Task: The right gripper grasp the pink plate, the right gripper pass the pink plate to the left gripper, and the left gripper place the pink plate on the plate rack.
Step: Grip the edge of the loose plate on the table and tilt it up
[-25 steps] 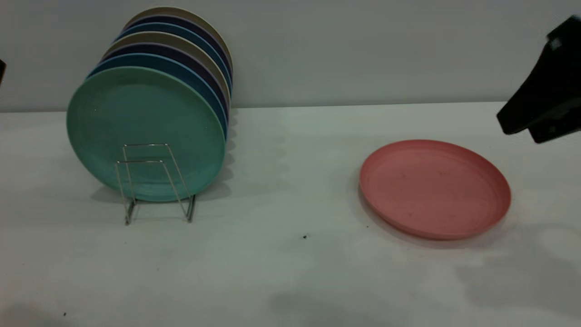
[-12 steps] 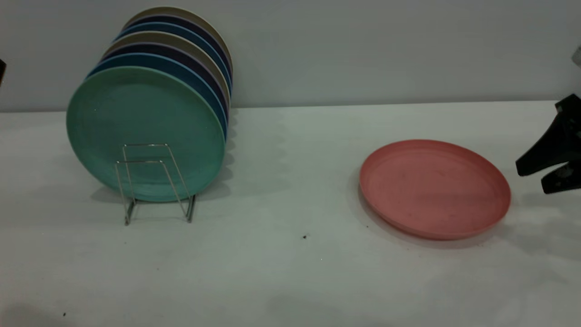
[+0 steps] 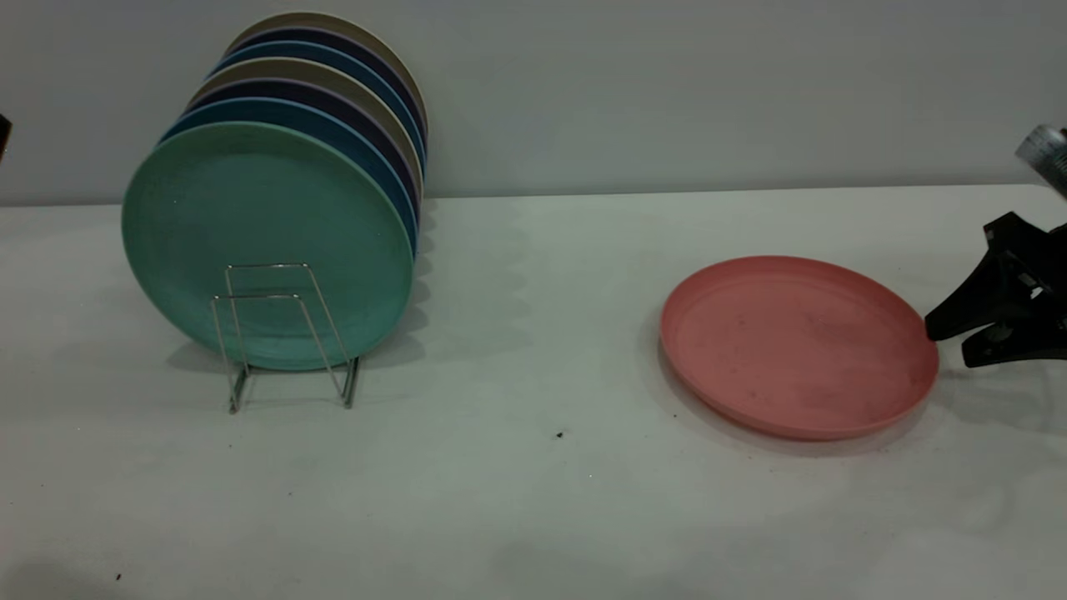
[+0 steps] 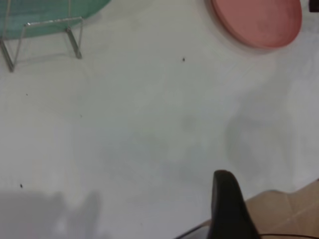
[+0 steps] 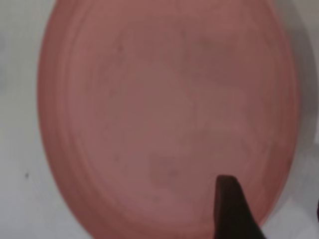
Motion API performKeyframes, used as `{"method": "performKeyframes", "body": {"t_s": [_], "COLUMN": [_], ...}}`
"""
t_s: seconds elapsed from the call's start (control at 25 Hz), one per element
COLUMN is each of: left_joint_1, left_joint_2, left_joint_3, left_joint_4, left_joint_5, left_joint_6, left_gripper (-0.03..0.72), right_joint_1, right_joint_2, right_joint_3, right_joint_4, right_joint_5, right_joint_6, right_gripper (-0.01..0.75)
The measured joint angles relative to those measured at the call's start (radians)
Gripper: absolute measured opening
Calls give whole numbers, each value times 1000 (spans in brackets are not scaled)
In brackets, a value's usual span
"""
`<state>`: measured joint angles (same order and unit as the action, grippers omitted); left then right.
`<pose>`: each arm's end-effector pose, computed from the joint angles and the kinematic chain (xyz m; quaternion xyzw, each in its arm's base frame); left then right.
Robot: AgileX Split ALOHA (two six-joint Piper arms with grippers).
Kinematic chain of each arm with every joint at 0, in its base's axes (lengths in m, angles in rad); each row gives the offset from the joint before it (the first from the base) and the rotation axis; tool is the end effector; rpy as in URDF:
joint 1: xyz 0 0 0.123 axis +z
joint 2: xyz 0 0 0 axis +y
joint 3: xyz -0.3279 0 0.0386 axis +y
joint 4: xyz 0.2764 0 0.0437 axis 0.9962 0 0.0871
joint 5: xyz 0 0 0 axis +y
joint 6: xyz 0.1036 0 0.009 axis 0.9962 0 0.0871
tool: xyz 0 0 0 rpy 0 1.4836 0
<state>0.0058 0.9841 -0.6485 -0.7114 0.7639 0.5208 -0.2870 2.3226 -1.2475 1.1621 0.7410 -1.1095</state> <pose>0.1856 -0.0459 0.2964 0.0599 0.9160 -0.2233 0.3278 0.4412 -0.0630 0.0344 0.0638 0.9369 0.3009 0.1663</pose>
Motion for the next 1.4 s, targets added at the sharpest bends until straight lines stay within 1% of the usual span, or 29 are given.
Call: {"method": "performKeyframes", "body": {"t_s": [0.32, 0.64, 0.8, 1.0, 1.12, 1.2, 1.4], "left_joint_1": [0, 0, 0, 0, 0, 0, 0], "left_joint_2": [0, 0, 0, 0, 0, 0, 0], "left_joint_3": [0, 0, 0, 0, 0, 0, 0], "left_joint_4": [0, 0, 0, 0, 0, 0, -1], "left_joint_5": [10, 11, 11, 15, 19, 20, 22], "left_joint_6": [0, 0, 0, 0, 0, 0, 0], "left_gripper": [460, 460, 460, 460, 460, 460, 460], "right_joint_1": [0, 3, 21, 68, 83, 81, 43], "right_joint_2": [64, 98, 98, 98, 98, 98, 98], "right_joint_3": [-37, -42, -42, -42, -42, -42, -42], "right_joint_4": [73, 128, 131, 132, 141, 142, 142], "right_joint_5": [-15, -18, -31, -71, -75, -75, -34], "right_joint_6": [-8, -42, -45, -49, -49, -49, -48], "right_gripper": [420, 363, 295, 137, 39, 18, 17]}}
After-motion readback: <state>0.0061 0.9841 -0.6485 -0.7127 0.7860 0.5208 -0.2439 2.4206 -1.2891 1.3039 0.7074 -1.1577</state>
